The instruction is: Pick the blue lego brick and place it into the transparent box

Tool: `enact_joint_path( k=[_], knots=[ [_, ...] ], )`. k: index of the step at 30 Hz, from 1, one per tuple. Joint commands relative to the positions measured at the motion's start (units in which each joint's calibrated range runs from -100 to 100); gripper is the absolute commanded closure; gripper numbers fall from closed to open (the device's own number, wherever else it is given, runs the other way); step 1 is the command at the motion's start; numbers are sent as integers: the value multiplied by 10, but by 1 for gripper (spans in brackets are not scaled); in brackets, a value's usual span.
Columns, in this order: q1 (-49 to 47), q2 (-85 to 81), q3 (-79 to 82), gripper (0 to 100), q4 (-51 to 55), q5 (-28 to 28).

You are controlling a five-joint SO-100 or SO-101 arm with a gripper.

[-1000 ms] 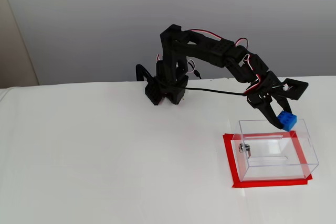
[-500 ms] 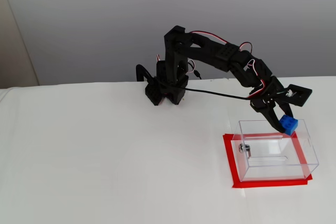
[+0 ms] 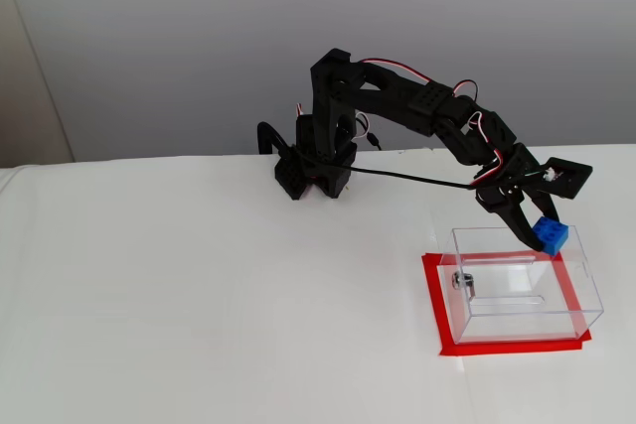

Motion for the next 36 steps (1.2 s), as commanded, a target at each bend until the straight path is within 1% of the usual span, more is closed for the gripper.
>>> enact_joint_path(
  k=[1, 2, 4, 9, 25, 34, 36],
  knots=[
    [0, -4, -42, 83, -19, -1],
    [0, -4, -42, 80, -19, -1],
    [0, -4, -41, 77, -19, -1],
    [1, -4, -41, 75, -19, -1],
    [3, -4, -46, 76, -19, 2],
    [30, -13, -45, 76, -19, 3],
    [37, -15, -46, 78, -19, 3]
  ],
)
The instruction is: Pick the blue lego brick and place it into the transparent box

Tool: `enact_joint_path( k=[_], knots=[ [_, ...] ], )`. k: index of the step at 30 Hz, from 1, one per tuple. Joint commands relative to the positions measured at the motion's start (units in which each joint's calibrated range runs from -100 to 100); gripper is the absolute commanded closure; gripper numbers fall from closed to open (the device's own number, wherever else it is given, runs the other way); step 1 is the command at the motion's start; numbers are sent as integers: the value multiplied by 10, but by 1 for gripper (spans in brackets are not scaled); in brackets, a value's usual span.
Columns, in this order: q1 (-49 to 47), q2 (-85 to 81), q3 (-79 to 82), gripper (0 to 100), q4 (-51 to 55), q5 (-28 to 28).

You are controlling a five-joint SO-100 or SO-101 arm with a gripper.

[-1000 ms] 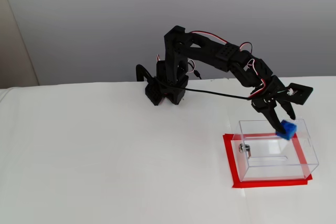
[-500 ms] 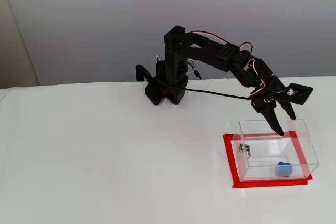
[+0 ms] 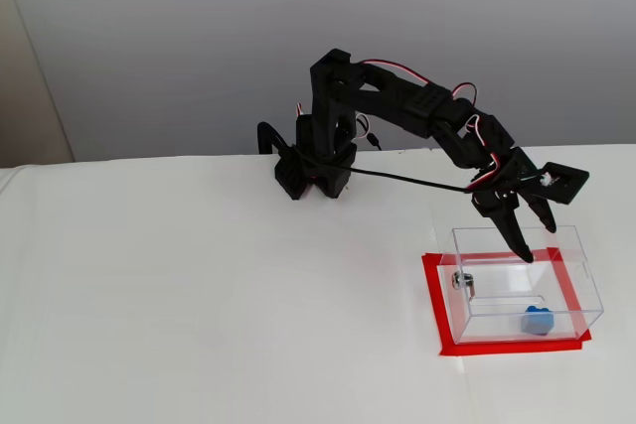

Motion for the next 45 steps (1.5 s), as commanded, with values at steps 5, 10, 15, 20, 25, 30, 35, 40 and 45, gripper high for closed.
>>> enact_joint_path(
  k=[5, 10, 15, 20, 25, 30, 35, 40, 45],
  knots=[
    [31, -40, -41, 89, -18, 3],
    [65, -72, -32, 95, -10, 4],
    [99, -111, -3, 99, -10, 4],
    [142, -165, 39, 98, -10, 4],
    [211, -223, 74, 98, -10, 4],
    [285, -277, 102, 98, -10, 3],
    [344, -325, 138, 98, -10, 0],
    [408, -371, 190, 98, -11, -1],
    [460, -426, 257, 98, -11, 3]
  ],
)
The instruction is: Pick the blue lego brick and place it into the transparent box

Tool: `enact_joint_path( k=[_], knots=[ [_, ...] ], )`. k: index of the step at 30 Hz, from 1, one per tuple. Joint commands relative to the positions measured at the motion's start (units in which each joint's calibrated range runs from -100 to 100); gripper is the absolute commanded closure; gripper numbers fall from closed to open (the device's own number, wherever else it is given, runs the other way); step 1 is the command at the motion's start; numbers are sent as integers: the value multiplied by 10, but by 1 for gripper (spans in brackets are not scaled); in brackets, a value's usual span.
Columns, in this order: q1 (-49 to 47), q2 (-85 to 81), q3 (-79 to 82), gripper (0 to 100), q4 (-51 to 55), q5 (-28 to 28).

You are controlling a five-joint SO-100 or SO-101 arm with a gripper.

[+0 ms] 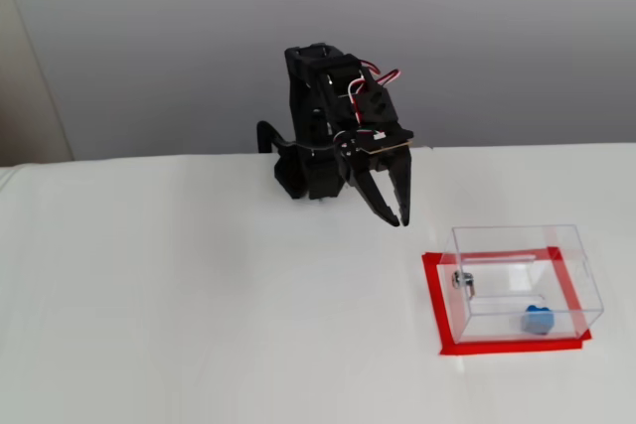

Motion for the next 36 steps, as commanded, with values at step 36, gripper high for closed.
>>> enact_joint_path(
  k=[36],
  knots=[
    [154, -372, 475, 98, -15, 3]
  ],
)
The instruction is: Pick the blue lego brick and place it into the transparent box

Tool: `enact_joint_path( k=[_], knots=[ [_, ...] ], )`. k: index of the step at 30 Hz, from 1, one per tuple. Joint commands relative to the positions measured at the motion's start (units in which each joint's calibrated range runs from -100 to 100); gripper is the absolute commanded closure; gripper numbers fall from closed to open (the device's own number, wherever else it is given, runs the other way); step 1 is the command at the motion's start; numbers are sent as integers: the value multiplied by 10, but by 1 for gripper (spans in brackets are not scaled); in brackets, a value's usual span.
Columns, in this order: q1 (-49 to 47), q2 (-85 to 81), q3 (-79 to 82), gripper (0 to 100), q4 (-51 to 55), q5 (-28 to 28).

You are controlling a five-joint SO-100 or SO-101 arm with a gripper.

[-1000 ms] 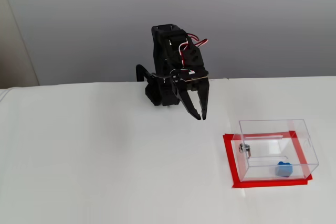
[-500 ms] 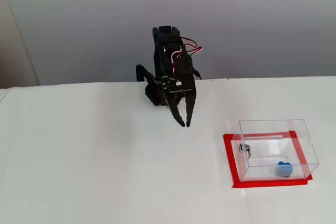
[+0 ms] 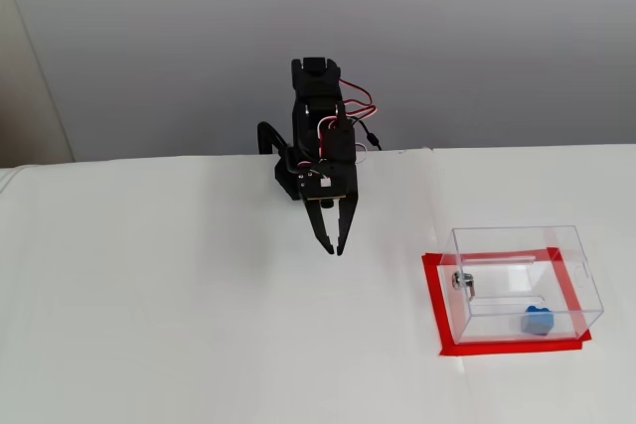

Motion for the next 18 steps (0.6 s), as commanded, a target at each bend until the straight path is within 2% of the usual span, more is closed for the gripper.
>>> enact_joint_path(
  k=[1, 18],
  knots=[
    [5, -40, 30, 98, -11, 3],
    [5, -178, 223, 98, -11, 2]
  ],
)
